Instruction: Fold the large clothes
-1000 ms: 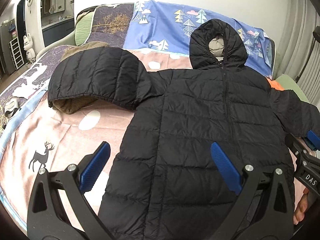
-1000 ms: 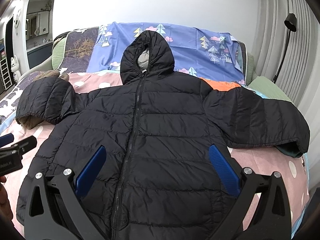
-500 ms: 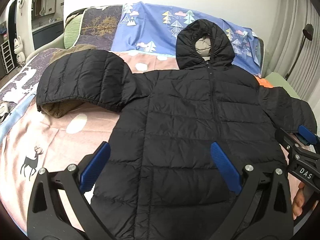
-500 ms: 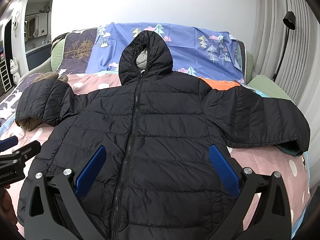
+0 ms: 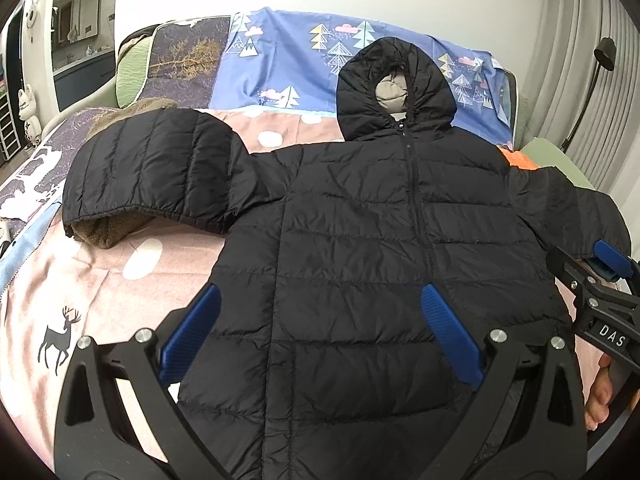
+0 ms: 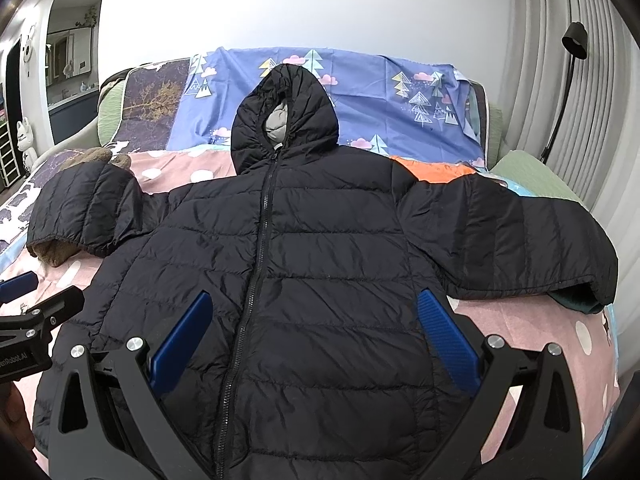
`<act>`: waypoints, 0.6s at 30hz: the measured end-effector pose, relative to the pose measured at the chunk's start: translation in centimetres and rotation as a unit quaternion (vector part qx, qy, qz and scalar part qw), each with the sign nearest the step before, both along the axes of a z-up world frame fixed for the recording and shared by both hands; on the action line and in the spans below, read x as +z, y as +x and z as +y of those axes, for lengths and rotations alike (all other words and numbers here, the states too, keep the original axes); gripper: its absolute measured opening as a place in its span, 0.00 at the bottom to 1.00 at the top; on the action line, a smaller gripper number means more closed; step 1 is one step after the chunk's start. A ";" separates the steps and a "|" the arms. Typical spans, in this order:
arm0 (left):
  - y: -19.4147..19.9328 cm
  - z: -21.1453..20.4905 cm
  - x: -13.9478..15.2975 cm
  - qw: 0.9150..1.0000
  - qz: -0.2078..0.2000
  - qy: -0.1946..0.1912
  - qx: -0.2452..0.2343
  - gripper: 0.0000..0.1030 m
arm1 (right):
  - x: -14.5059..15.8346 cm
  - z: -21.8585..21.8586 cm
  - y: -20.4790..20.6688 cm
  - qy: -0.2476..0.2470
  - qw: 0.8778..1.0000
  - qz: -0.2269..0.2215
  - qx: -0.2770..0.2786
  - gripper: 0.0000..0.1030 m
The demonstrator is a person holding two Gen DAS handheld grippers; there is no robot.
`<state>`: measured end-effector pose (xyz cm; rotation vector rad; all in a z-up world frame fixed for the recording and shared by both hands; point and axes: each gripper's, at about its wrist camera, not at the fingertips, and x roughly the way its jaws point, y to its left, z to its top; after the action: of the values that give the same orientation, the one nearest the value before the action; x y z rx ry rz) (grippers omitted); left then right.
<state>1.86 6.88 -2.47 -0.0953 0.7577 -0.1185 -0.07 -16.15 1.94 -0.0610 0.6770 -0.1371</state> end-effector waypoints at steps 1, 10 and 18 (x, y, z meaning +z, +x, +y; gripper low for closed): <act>0.1 0.0 -0.1 1.000 0.001 0.000 -0.001 0.98 | 0.0 0.0 0.0 0.000 1.000 0.000 0.000 0.99; 0.5 -0.4 0.5 1.000 -0.008 0.009 -0.005 0.98 | 0.3 -0.3 0.3 -0.014 1.000 -0.005 0.000 0.99; 4.4 -1.1 2.3 0.997 -0.010 -0.035 -0.065 0.74 | 2.5 -1.1 3.3 0.000 0.999 -0.008 0.051 0.99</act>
<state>6.23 5.81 -0.14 -0.1108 0.7392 -0.2684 3.24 -17.29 4.44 -0.0942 0.6561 -0.0385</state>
